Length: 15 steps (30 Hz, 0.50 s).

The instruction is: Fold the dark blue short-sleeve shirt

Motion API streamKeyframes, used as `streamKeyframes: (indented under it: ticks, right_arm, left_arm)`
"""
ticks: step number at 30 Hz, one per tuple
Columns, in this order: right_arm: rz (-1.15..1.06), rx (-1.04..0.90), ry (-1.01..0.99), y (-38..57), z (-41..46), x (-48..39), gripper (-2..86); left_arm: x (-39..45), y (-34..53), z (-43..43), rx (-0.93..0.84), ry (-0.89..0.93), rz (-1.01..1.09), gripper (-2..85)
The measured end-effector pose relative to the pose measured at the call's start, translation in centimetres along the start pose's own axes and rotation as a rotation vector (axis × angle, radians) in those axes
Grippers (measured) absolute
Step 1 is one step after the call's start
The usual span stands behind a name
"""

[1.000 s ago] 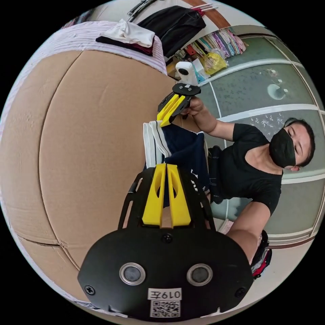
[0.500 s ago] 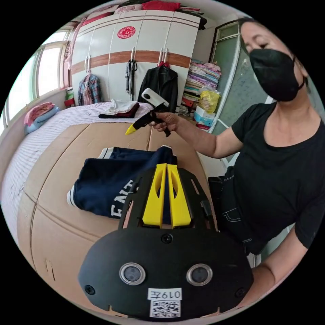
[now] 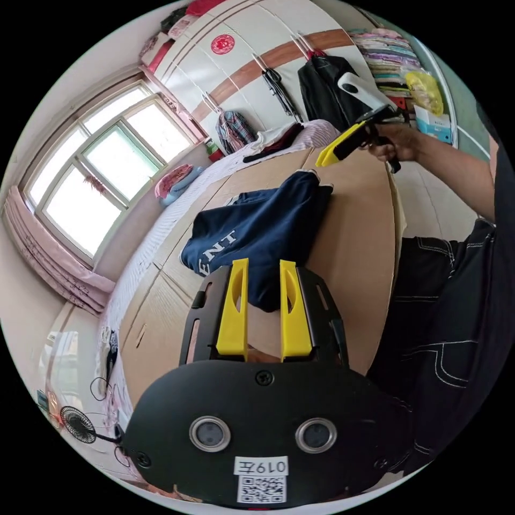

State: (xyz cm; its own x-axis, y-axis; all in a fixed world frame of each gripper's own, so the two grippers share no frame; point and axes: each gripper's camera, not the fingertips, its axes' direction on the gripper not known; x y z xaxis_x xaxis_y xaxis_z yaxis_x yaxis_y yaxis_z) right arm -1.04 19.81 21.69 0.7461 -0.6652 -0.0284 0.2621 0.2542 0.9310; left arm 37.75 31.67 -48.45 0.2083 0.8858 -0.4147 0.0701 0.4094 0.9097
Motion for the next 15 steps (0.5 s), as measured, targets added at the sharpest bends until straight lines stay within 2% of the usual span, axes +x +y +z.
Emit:
streamKeyframes:
  ticks: [3,6,9,15]
  right_arm:
    - [0.0,-0.078,-0.084,-0.3,0.8,1.0,10.2]
    - [-0.026,-0.122,-0.054,-0.6,0.9,0.6,9.9]
    - [-0.047,-0.143,-0.057,-0.9,0.7,0.3,8.8]
    - [0.008,-0.187,-0.189,-1.3,1.1,2.0,5.2]
  left_arm:
    - [2.2,1.3,-0.8,-0.003,-0.012,0.04,7.8]
    - [4.5,2.7,-1.8,0.009,0.033,0.083,7.6]
    - [6.8,4.2,-1.7,-0.037,-0.02,0.105,7.4]
    - [9.6,6.5,-1.0,-0.078,-0.077,0.11,6.1]
